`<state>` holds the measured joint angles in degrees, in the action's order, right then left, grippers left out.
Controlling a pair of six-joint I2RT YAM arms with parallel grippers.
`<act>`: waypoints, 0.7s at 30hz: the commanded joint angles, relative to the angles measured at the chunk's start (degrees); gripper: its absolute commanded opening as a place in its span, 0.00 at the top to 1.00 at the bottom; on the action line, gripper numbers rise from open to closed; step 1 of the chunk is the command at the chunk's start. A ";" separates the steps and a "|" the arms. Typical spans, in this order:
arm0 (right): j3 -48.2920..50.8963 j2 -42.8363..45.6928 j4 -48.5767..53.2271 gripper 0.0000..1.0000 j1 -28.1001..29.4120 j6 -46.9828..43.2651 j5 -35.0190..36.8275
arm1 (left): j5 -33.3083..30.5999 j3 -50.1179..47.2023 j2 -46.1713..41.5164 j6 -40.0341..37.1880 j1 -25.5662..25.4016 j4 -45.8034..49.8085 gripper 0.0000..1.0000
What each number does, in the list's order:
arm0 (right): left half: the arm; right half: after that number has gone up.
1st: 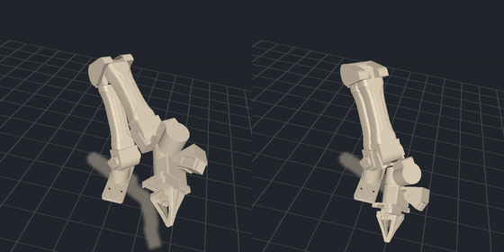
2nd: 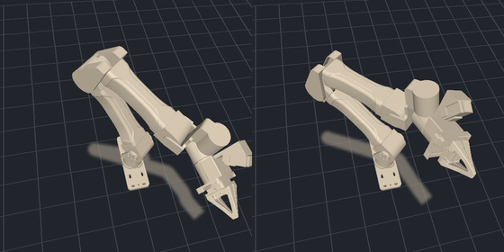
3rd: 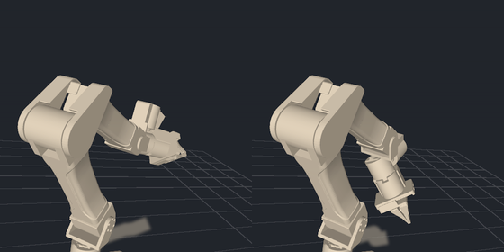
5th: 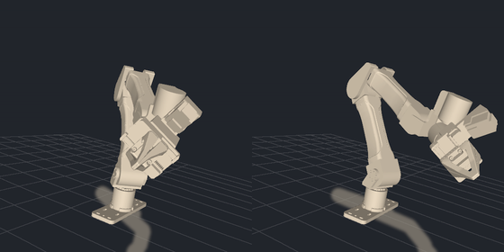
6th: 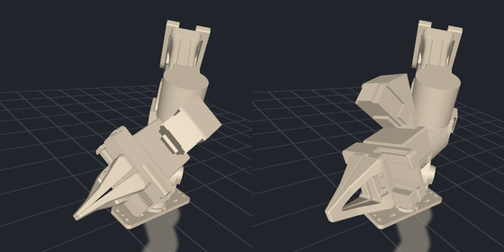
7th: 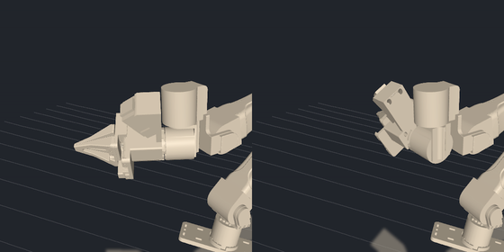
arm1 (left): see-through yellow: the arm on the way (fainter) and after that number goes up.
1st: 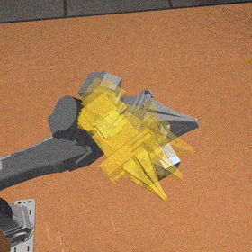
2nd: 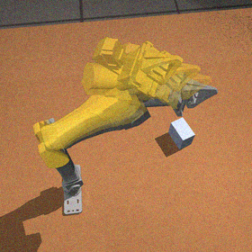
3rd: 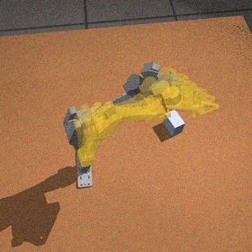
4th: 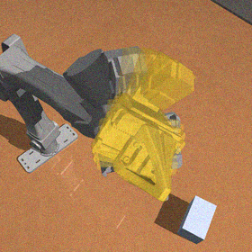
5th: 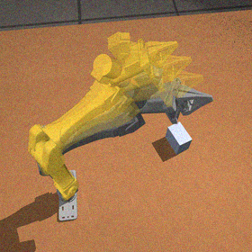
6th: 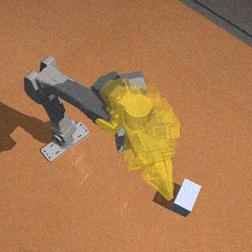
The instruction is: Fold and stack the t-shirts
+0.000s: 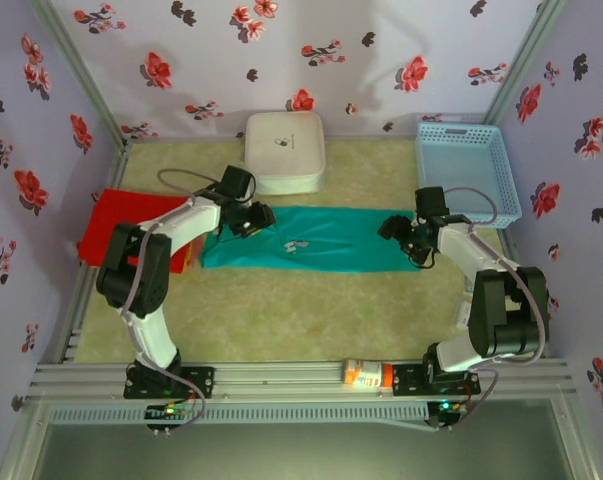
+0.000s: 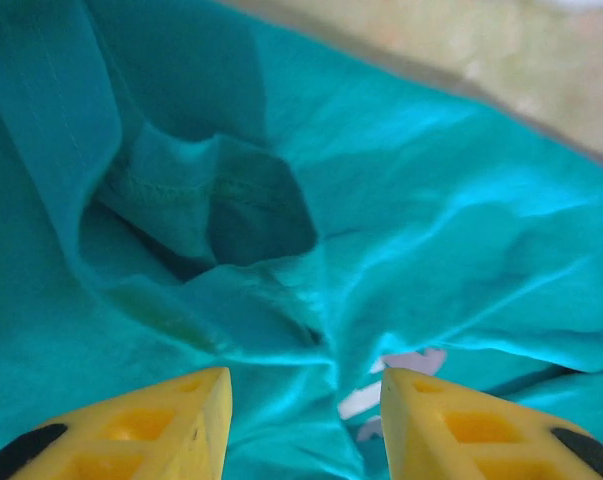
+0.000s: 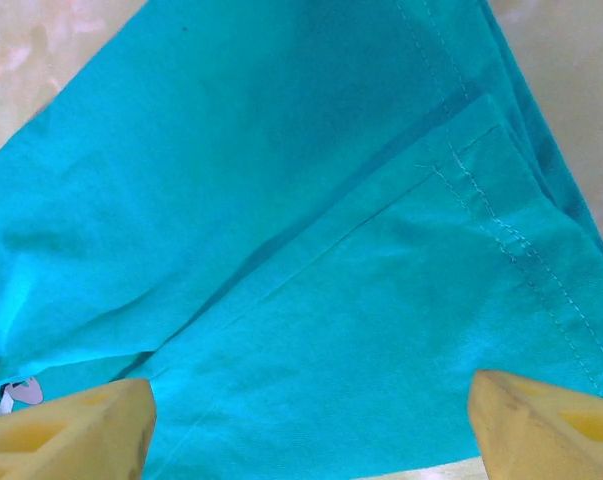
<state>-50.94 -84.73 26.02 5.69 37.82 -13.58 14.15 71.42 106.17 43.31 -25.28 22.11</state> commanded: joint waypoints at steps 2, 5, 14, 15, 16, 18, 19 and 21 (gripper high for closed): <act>0.93 1.58 2.06 0.18 0.37 -1.32 0.39 | 0.18 5.04 5.81 0.62 -0.35 -1.10 0.58; 0.77 1.84 2.62 0.18 0.37 -1.77 0.75 | -0.08 8.02 8.97 0.38 -0.26 -2.03 0.59; -7.05 -2.23 5.60 0.18 0.37 -4.85 3.30 | -2.93 8.27 6.52 -2.57 -0.39 1.45 0.61; -8.82 -3.56 6.32 0.18 0.46 -5.62 4.04 | -3.83 7.37 4.94 -3.14 -0.39 2.31 0.61; -10.63 -4.72 6.85 0.18 0.54 -6.36 4.76 | -4.48 6.38 3.25 -3.53 -0.39 2.87 0.61; -14.23 -7.52 7.71 0.19 0.88 -7.70 6.14 | -5.32 4.00 -0.13 -4.07 -0.39 3.53 0.60; -16.09 -9.54 8.04 0.20 1.11 -8.21 6.53 | -5.72 2.33 -1.98 -4.15 -0.39 3.64 0.60; -19.56 -13.42 8.68 0.25 1.75 -9.70 6.47 | -6.69 -2.09 -5.38 -3.59 -0.79 2.78 0.59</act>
<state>-66.30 -93.76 31.68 6.33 31.83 -9.50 10.33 73.45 106.10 41.15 -25.56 23.20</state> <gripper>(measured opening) 0.771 0.404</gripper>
